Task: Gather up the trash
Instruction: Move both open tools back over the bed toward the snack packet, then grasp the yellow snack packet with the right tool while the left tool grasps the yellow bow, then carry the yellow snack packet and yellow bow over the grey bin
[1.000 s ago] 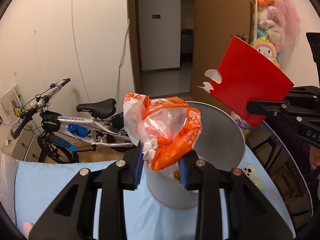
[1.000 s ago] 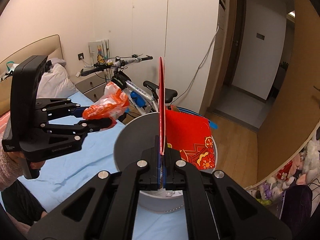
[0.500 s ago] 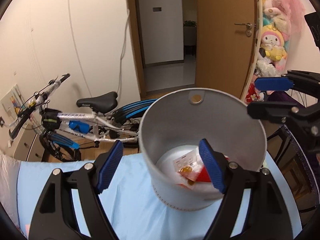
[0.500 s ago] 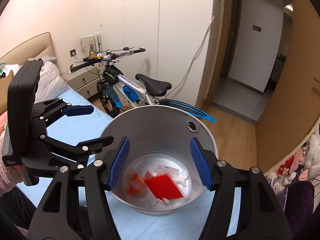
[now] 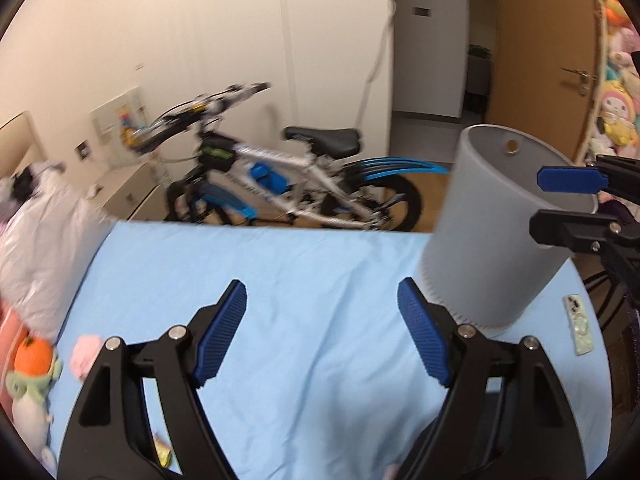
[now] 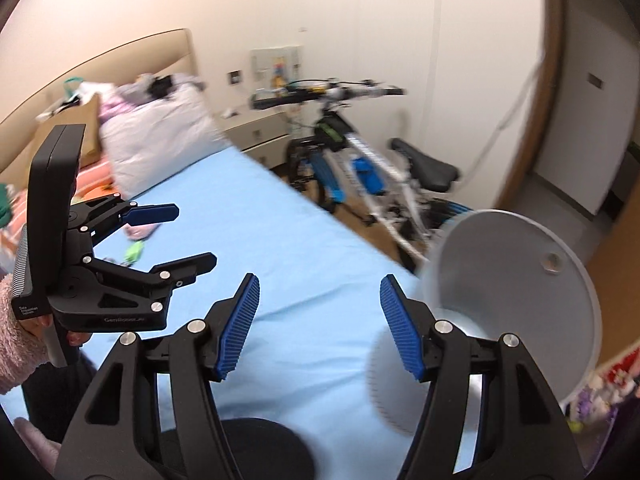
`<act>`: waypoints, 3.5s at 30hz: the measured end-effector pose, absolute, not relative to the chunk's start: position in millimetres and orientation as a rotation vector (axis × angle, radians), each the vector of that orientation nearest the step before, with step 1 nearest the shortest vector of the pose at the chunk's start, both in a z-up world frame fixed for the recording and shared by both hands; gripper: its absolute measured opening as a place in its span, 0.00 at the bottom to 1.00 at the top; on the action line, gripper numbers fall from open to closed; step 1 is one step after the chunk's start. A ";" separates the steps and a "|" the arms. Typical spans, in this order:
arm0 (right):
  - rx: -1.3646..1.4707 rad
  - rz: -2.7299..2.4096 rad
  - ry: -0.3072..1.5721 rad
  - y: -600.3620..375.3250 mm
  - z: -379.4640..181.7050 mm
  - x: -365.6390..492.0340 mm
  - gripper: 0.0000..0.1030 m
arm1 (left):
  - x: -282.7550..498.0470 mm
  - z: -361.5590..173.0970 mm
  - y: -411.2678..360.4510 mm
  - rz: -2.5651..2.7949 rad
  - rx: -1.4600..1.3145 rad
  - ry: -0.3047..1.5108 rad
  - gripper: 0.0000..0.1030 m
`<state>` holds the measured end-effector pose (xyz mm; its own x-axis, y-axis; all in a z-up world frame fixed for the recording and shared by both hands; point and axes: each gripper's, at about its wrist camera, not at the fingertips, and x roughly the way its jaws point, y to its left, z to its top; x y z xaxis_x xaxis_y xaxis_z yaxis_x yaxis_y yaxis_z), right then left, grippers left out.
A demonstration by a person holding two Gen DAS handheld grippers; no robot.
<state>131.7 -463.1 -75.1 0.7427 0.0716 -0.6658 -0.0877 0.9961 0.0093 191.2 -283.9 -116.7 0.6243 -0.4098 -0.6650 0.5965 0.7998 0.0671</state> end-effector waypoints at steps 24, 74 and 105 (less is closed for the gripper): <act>-0.068 0.516 0.845 -125.9 -185.7 185.8 0.59 | 165.7 -210.2 72.8 -0.092 0.225 0.895 0.76; -0.184 0.396 1.078 -21.5 -345.2 262.7 0.31 | 246.0 -361.2 150.7 -0.339 0.243 1.064 0.07; -0.125 0.263 0.829 -211.6 -174.2 154.0 0.30 | 167.8 -191.5 -39.9 -0.453 0.377 0.837 0.07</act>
